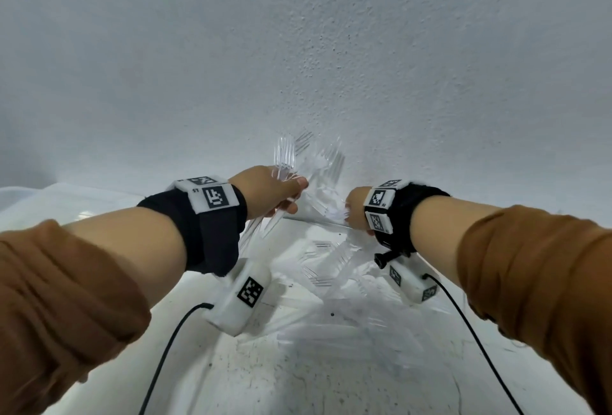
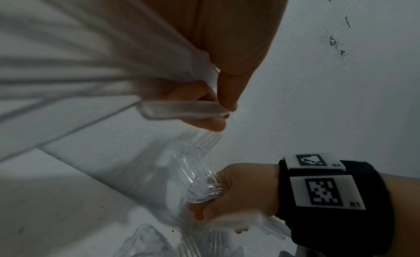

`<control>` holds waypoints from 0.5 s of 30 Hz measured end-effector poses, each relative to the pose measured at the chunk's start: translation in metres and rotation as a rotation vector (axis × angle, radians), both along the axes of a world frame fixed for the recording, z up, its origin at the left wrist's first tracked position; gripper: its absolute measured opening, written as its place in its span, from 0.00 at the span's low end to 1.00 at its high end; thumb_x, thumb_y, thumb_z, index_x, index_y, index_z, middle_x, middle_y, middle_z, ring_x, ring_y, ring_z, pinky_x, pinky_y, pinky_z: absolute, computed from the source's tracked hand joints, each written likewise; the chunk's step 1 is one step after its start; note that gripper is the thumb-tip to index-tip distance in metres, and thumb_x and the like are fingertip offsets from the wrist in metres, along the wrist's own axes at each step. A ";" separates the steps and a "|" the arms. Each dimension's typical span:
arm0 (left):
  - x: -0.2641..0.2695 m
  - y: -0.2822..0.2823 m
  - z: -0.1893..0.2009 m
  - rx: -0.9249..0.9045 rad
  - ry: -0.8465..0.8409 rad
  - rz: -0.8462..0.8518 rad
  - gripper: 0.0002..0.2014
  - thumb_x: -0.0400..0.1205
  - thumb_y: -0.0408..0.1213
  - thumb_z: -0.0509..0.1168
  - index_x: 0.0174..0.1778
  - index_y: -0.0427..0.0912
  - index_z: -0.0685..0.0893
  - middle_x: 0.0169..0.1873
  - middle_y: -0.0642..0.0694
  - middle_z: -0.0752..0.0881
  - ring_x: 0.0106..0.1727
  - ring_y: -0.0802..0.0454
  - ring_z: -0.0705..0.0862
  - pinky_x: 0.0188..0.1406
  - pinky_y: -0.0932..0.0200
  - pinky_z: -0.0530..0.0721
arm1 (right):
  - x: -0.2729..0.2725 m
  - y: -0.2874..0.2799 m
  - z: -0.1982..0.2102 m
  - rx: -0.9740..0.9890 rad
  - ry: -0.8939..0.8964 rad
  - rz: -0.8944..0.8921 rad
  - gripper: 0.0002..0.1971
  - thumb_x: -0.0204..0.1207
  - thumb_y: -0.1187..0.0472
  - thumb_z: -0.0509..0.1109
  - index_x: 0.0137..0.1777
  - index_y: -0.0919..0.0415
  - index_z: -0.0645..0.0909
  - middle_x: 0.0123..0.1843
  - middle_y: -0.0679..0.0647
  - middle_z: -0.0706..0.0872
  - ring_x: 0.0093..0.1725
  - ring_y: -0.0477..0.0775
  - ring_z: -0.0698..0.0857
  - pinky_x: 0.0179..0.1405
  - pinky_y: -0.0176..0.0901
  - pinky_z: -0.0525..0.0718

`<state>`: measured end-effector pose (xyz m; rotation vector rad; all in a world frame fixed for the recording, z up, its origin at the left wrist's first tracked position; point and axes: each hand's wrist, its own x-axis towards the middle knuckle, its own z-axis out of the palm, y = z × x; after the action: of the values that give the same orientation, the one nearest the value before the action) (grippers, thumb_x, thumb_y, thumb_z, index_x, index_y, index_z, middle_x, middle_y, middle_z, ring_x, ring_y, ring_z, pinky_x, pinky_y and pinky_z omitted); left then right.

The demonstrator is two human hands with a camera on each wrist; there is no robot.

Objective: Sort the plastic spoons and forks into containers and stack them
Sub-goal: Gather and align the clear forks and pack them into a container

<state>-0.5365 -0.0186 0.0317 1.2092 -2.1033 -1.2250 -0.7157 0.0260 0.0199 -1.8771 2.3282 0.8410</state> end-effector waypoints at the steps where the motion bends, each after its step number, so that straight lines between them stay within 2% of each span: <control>1: -0.001 -0.001 -0.001 -0.002 -0.011 -0.007 0.13 0.82 0.51 0.62 0.43 0.44 0.82 0.33 0.53 0.87 0.41 0.49 0.84 0.31 0.64 0.74 | 0.001 0.000 0.003 0.009 -0.033 -0.043 0.14 0.83 0.60 0.61 0.34 0.57 0.70 0.33 0.49 0.73 0.32 0.50 0.74 0.40 0.33 0.75; 2: -0.002 -0.002 -0.003 -0.002 -0.017 -0.015 0.13 0.82 0.51 0.62 0.43 0.44 0.82 0.33 0.52 0.87 0.42 0.48 0.84 0.32 0.63 0.74 | 0.000 0.002 0.006 0.013 -0.076 -0.038 0.11 0.81 0.61 0.64 0.37 0.57 0.72 0.34 0.50 0.73 0.33 0.49 0.74 0.37 0.31 0.74; 3: -0.002 -0.003 -0.004 0.003 -0.015 -0.021 0.14 0.82 0.51 0.62 0.44 0.43 0.82 0.34 0.52 0.87 0.45 0.45 0.86 0.32 0.62 0.74 | 0.001 0.004 0.009 0.017 -0.096 -0.033 0.05 0.80 0.62 0.66 0.43 0.58 0.74 0.36 0.51 0.74 0.38 0.51 0.75 0.39 0.32 0.74; 4: -0.003 -0.004 -0.006 0.009 -0.008 -0.027 0.14 0.82 0.51 0.62 0.45 0.43 0.83 0.36 0.51 0.87 0.48 0.42 0.87 0.33 0.62 0.75 | 0.002 0.002 0.008 -0.001 -0.101 -0.002 0.03 0.79 0.62 0.67 0.50 0.57 0.76 0.41 0.53 0.75 0.43 0.53 0.75 0.43 0.36 0.74; 5: -0.004 -0.004 -0.007 0.014 -0.003 -0.034 0.15 0.82 0.51 0.62 0.47 0.41 0.83 0.36 0.51 0.87 0.50 0.41 0.87 0.33 0.62 0.75 | 0.003 -0.004 0.003 0.026 -0.084 0.000 0.08 0.79 0.61 0.67 0.56 0.57 0.77 0.44 0.55 0.76 0.48 0.55 0.76 0.48 0.40 0.75; 7: -0.005 -0.003 -0.010 0.019 -0.011 -0.055 0.16 0.82 0.50 0.62 0.52 0.39 0.83 0.36 0.50 0.87 0.49 0.42 0.86 0.33 0.62 0.74 | 0.007 -0.006 -0.007 0.196 0.064 -0.029 0.15 0.79 0.54 0.67 0.62 0.60 0.77 0.51 0.58 0.80 0.60 0.58 0.80 0.63 0.47 0.77; 8: -0.006 -0.003 -0.011 0.019 -0.017 -0.065 0.16 0.83 0.49 0.61 0.53 0.38 0.83 0.36 0.50 0.86 0.47 0.45 0.86 0.33 0.62 0.74 | 0.005 -0.009 -0.012 0.205 0.139 -0.040 0.22 0.79 0.51 0.67 0.70 0.61 0.74 0.59 0.58 0.80 0.67 0.59 0.78 0.69 0.49 0.74; 9: -0.007 -0.003 -0.012 0.019 -0.020 -0.071 0.16 0.83 0.48 0.61 0.53 0.38 0.83 0.36 0.50 0.86 0.45 0.48 0.85 0.33 0.63 0.74 | 0.006 -0.006 -0.009 0.178 0.140 -0.075 0.25 0.80 0.52 0.67 0.74 0.60 0.71 0.67 0.56 0.78 0.71 0.58 0.75 0.71 0.47 0.71; 10: -0.008 -0.003 -0.013 0.016 -0.022 -0.074 0.16 0.83 0.48 0.61 0.53 0.38 0.83 0.35 0.51 0.86 0.44 0.50 0.84 0.32 0.64 0.74 | 0.008 0.000 -0.002 0.152 0.077 -0.118 0.24 0.80 0.56 0.66 0.75 0.59 0.71 0.71 0.53 0.76 0.71 0.57 0.75 0.68 0.41 0.71; 11: -0.008 -0.003 -0.013 0.013 -0.025 -0.075 0.16 0.83 0.49 0.61 0.52 0.39 0.83 0.35 0.51 0.86 0.43 0.50 0.83 0.32 0.64 0.74 | 0.010 0.005 0.004 0.123 0.011 -0.138 0.21 0.80 0.59 0.66 0.73 0.61 0.73 0.71 0.54 0.77 0.67 0.57 0.77 0.60 0.37 0.72; 12: -0.009 -0.003 -0.014 0.013 -0.026 -0.075 0.16 0.83 0.49 0.61 0.52 0.39 0.83 0.34 0.51 0.86 0.43 0.50 0.83 0.32 0.64 0.74 | 0.007 0.006 0.002 0.094 -0.026 -0.116 0.18 0.80 0.61 0.66 0.69 0.63 0.76 0.68 0.56 0.80 0.61 0.57 0.80 0.54 0.39 0.74; 13: -0.009 -0.004 -0.014 0.016 -0.024 -0.075 0.16 0.83 0.49 0.61 0.52 0.39 0.83 0.34 0.52 0.86 0.42 0.50 0.82 0.32 0.64 0.74 | 0.007 0.001 -0.001 0.087 -0.040 -0.108 0.15 0.79 0.60 0.67 0.63 0.64 0.79 0.64 0.58 0.81 0.54 0.56 0.80 0.53 0.42 0.75; 15: -0.009 -0.004 -0.014 0.020 -0.022 -0.077 0.16 0.83 0.49 0.61 0.52 0.39 0.83 0.34 0.52 0.86 0.42 0.50 0.82 0.33 0.64 0.74 | 0.001 -0.008 -0.010 0.116 -0.040 -0.182 0.09 0.80 0.53 0.66 0.50 0.59 0.80 0.57 0.60 0.82 0.52 0.57 0.78 0.62 0.48 0.78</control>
<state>-0.5454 -0.0227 0.0175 1.1658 -2.1766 -1.2749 -0.7143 0.0178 0.0095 -1.5941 2.3279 0.8874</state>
